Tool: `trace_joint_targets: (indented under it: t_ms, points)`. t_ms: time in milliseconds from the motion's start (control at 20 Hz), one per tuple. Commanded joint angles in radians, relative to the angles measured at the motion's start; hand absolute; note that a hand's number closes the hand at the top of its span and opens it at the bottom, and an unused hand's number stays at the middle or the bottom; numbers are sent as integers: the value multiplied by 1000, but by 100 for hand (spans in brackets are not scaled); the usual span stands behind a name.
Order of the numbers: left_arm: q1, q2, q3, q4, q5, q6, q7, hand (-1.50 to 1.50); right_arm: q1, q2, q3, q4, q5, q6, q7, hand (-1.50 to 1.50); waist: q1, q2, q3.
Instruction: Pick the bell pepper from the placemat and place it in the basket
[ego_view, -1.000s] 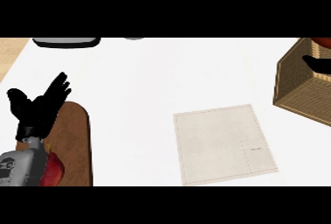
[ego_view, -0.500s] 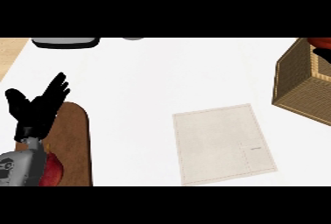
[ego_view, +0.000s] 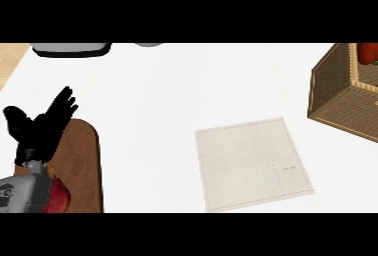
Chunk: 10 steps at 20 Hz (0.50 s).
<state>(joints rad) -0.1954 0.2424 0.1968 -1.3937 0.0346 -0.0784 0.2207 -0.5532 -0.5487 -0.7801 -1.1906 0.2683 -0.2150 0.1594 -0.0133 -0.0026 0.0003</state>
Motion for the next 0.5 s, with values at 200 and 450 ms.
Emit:
trace_joint_targets:
  t_ms: [200,450]
  points:
    - [39,1,-8,-45,-3,-9,9,0,227,-242,-190,107,-229,358,-38,-150,-4,0,1]
    - [-26,46,36,3,26,-32,22,0,382,-342,-306,249,-333,567,-173,-150,-8,2,1]
